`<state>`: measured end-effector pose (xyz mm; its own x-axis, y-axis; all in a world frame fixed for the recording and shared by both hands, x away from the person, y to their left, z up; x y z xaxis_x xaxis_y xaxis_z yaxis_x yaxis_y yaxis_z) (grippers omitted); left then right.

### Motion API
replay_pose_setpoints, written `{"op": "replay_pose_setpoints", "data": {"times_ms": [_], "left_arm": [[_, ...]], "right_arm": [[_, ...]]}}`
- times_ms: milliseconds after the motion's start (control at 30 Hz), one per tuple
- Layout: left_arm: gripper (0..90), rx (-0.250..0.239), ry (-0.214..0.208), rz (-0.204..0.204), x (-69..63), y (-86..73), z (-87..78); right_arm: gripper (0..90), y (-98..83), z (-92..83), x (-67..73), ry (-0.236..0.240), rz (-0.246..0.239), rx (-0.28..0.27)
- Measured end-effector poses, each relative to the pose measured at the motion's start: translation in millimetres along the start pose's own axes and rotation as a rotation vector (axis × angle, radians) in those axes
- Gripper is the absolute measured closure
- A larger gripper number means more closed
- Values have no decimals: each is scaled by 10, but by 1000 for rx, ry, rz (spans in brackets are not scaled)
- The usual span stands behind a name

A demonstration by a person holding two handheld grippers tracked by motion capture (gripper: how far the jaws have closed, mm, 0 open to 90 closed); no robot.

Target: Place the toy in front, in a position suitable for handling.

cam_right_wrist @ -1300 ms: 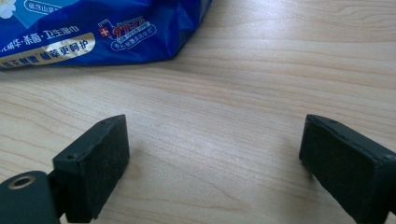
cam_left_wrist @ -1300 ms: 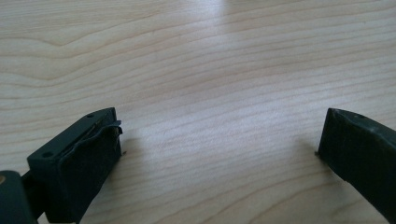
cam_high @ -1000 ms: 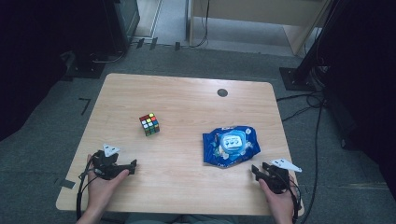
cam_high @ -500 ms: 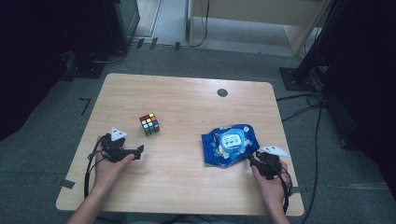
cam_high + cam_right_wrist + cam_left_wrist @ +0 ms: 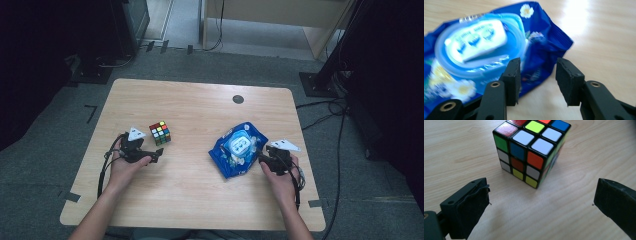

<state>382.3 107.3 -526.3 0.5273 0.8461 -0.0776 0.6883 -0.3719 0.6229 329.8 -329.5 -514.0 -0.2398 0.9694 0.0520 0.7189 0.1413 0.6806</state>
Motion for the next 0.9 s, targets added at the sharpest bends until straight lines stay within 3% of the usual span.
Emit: {"op": "replay_pose_setpoints", "data": {"times_ms": [100, 200, 333, 367, 467, 533, 700, 867, 900], "left_arm": [[56, -5, 32, -18, 36, 40, 74], [82, -19, 38, -31, 60, 61, 108], [84, -16, 40, -12, 111, 103, 178], [84, -18, 30, -15, 140, 140, 212], [91, -3, -14, 20, 157, 203, 259], [107, 0, -2, 65, 149, 244, 272], [119, -28, -11, 74, 191, 318, 305], [139, -20, -3, 129, 166, 322, 332], [141, -12, -14, 140, 105, 317, 318]], "right_arm": [[531, 98, 33, 104, 8, -51, -37], [504, 116, 19, 158, -7, -65, -43], [485, 33, -56, 177, 2, -61, -42], [480, -57, -98, 156, 15, -69, -34], [471, -192, -138, 100, 42, -71, -14], [468, -281, -146, 42, 66, -69, 0], [469, -434, -73, -88, 97, -14, 21], [468, -439, -37, -71, 104, -18, 25], [469, -433, -33, -54, 104, -25, 26]]}}
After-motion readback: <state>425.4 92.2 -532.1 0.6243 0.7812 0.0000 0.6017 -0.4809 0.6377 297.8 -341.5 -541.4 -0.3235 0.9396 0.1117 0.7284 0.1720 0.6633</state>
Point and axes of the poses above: each handheld gripper's, and its own axes: z roughly forward along the jaws, y roughly out of its top, x roughly to its left, the point moved 4 cm from there along z, roughly forward along the jaws, and after that the axes turned 9 degrees about x, right-handed, at the moved point
